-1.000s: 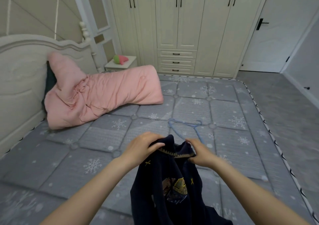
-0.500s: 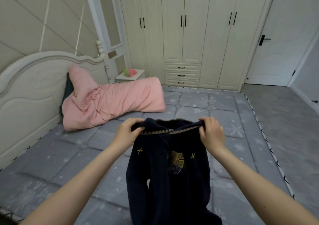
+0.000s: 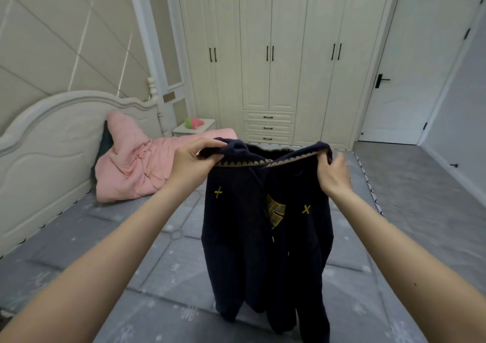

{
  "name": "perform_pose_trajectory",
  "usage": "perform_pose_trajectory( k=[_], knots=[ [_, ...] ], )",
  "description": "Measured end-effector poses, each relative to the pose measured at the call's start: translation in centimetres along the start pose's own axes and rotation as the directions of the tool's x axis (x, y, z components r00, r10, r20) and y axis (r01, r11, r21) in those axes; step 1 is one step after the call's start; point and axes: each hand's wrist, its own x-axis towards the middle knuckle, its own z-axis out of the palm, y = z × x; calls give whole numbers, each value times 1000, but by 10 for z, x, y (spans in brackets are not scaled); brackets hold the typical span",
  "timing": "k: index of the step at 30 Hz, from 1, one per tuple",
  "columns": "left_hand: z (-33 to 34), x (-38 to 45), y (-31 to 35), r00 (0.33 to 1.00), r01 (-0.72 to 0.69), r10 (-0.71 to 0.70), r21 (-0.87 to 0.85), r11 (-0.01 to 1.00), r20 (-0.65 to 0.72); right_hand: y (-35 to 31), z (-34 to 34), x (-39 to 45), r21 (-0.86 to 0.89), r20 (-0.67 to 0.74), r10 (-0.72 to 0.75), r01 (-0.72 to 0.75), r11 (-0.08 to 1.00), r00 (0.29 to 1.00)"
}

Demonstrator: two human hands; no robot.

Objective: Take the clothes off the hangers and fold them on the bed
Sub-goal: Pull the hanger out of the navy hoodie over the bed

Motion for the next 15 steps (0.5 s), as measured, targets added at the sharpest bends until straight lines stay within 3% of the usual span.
perform_pose_trajectory(
  k=[2,5,8,11,15],
  knots=[
    [-10,-7,12,1000,-6,5,-41,999,-22,-3,-8,-20,-29,89,35,-33,999,995],
    [-29,-21,24,1000,-17,18,-100,995,14,-11,-16,-54,137,62,12,-20,990,998],
    [-57,-35,31,999,42,-38,-149,988,28,-27,-28,-90,361,-25,1,8,932,1000],
    [-90,-50,38,997,77,-72,-205,976,31,-44,-41,-131,474,-118,5,52,879,993],
    [-129,-72,51,997,73,-68,-260,963,26,-73,-60,-181,488,-321,-6,171,856,947]
  ],
)
